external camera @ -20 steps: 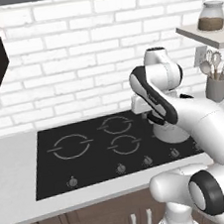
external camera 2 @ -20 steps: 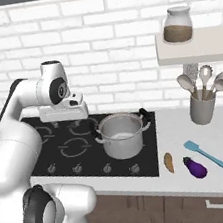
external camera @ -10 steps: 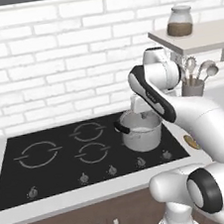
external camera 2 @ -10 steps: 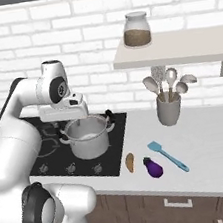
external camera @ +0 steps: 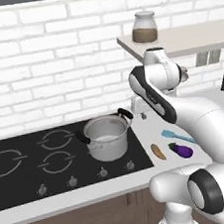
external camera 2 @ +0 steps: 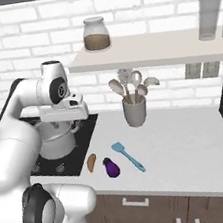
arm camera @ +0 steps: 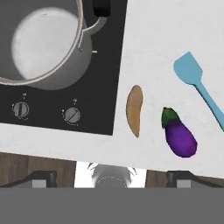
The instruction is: Put the eggplant and sweet potato in the pot. Retrieve the spatula and lightly stir the vegetables in the pot.
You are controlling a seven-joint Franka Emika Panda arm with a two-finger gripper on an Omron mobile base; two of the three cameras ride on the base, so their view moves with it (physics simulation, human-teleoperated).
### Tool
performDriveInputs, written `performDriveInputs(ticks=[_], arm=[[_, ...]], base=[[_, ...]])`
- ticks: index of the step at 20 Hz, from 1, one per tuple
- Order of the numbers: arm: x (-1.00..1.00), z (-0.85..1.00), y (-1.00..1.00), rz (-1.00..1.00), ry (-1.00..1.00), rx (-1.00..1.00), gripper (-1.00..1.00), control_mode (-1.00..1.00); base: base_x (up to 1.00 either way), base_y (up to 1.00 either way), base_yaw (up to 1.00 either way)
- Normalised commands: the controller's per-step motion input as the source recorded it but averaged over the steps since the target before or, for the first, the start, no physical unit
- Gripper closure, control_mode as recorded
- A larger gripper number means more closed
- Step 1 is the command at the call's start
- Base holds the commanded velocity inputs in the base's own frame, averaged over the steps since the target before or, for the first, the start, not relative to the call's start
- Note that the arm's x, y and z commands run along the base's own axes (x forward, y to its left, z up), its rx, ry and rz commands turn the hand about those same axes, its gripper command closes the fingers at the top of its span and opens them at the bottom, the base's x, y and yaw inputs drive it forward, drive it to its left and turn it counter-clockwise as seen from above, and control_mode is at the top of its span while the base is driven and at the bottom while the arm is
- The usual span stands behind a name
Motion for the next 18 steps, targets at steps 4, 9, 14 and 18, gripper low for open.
performDriveInputs(ticks=[4, 9, 14, 18], arm=[[0.00, 0.00, 0.00, 0.00, 0.00, 0.00, -1.00, 1.00], [0.00, 0.00, 0.00, 0.00, 0.00, 0.00, -1.00, 1.00], [0.13, -0.58, -0.84, -0.10, 0.07, 0.00, -1.00, -1.00], [0.03, -1.00, -0.90, -0.02, 0.21, 0.01, -1.00, -1.00]], base=[[0.00, -0.10, 0.00], [0.00, 0.00, 0.00], [0.00, 0.00, 0.00], [0.00, 0.00, 0.00]])
